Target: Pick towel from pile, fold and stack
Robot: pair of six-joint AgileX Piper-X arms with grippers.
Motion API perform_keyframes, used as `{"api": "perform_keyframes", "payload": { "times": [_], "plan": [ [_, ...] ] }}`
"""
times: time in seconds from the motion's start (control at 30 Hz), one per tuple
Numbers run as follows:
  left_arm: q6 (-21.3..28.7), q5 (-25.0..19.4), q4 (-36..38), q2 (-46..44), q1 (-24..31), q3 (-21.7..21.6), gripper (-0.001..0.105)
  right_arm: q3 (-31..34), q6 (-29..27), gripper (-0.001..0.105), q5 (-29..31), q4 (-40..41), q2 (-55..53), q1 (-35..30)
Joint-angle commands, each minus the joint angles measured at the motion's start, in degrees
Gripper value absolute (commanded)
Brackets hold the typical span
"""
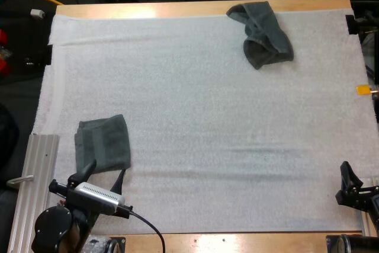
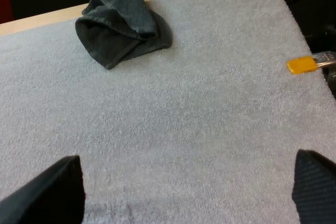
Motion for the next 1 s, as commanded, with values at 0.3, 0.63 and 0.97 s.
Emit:
{"api": "perform_keyframes", "payload": {
  "times": [0.3,0.63,0.97],
  "plan": [
    [-0.77,-0.14,-0.91,-8.14,-0.27,-0.15,0.059,-0.13,-0.26,0.078,-0.19,-0.32,-2.02,0.07],
    [-0.77,-0.14,-0.51,-5.43,-0.27,-3.25,0.059,-3.36,-0.27,0.078,-0.49,0.68,1.07,0.07],
    [-0.92,2.28,-0.51,5.43,-4.11,-12.47,0.059,-14.64,-0.27,0.078,-8.33,5.07,9.5,0.07]
  ]
}}
